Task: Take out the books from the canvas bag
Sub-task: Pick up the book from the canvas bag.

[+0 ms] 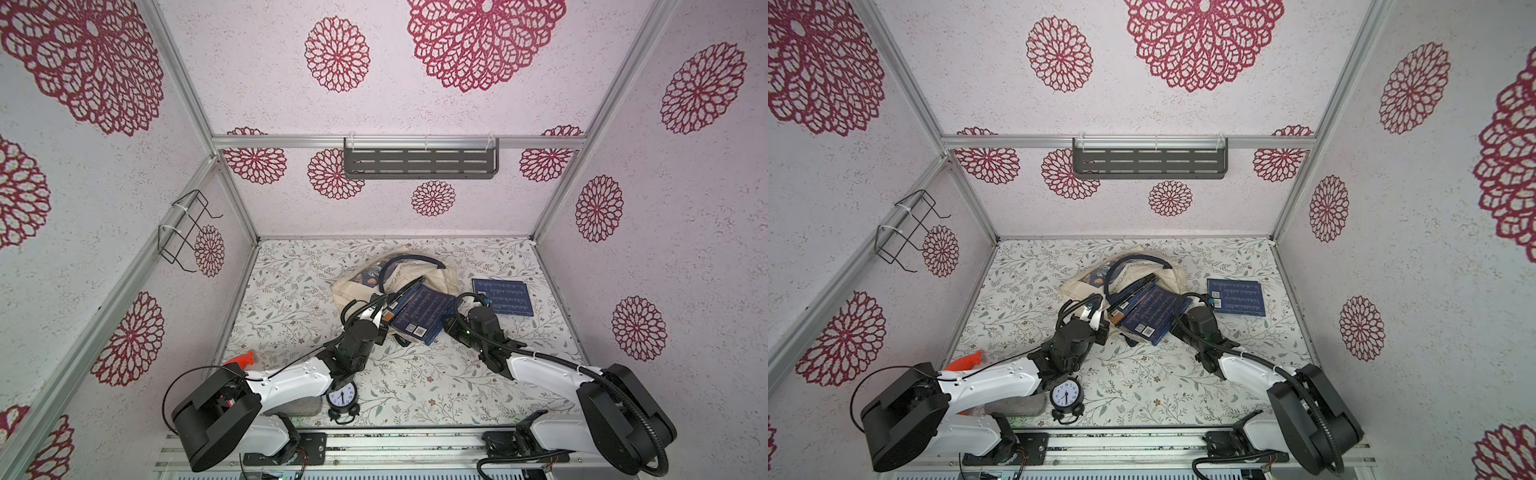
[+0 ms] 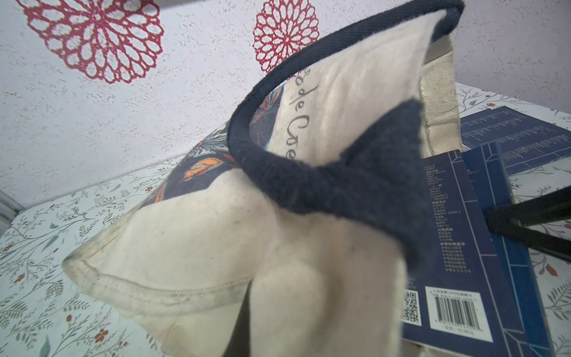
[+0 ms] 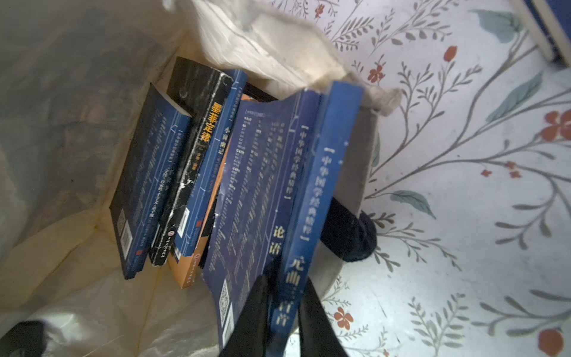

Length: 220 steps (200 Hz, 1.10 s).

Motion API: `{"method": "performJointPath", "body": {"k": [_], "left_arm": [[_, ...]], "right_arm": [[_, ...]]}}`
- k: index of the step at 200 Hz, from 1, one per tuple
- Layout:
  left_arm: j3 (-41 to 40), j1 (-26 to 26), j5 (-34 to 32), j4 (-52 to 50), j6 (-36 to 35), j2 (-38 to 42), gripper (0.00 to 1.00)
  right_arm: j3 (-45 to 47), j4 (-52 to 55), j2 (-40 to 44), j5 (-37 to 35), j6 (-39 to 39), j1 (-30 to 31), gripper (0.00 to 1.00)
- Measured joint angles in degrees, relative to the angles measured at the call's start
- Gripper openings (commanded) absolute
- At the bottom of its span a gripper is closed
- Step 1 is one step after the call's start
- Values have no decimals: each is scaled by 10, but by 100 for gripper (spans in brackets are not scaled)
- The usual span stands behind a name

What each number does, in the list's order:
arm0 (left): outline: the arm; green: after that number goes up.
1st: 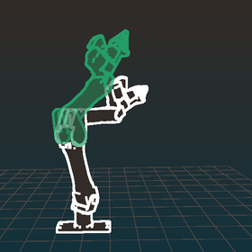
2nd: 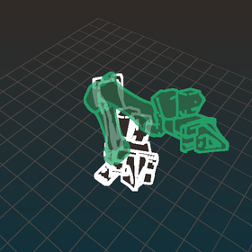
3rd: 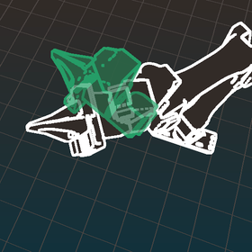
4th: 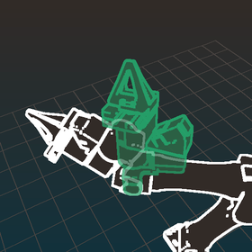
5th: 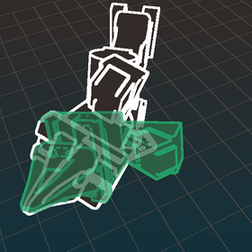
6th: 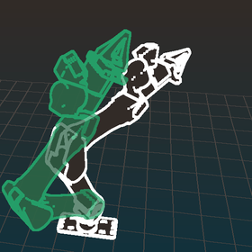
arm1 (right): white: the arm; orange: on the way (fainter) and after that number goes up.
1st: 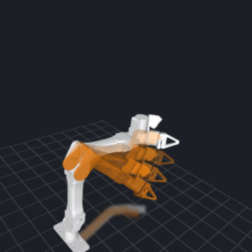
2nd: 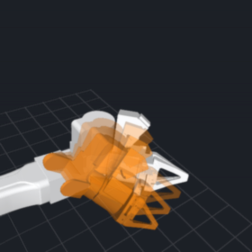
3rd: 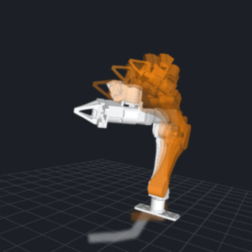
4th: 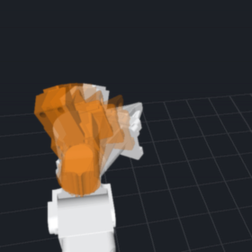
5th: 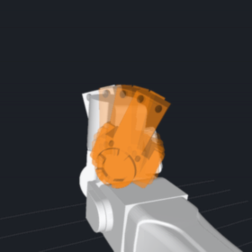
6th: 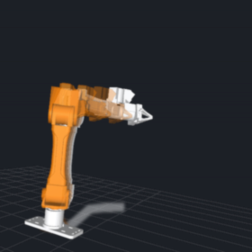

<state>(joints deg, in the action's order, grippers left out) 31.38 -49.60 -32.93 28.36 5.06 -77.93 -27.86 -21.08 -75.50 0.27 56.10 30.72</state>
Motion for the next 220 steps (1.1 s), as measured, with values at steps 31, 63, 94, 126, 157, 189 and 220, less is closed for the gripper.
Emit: {"method": "performJointPath", "body": {"k": [31, 63, 94, 126, 157, 189, 220], "left_arm": [[0, 0, 1, -1, 0, 0, 0], [1, 0, 1, -1, 0, 0, 0], [1, 0, 1, -1, 0, 0, 0], [1, 0, 1, -2, 0, 0, 0], [1, 0, 1, -2, 0, 0, 0], [1, 0, 0, -2, 0, 0, 0], [3, 0, -1, -5, 0, 0, 0]], "right_arm": [[-9, 9, -6, 2, 10, 0, 0], [-10, 33, 21, 1, 9, -1, 0], [-16, 80, 71, 1, 1, -6, 0], [-48, 135, 117, 1, -24, -12, 0], [-70, 170, 151, 4, -49, -22, 0], [-80, 207, 170, 15, -66, -29, 0], [-85, 231, 209, 16, -85, -32, 0]]}}
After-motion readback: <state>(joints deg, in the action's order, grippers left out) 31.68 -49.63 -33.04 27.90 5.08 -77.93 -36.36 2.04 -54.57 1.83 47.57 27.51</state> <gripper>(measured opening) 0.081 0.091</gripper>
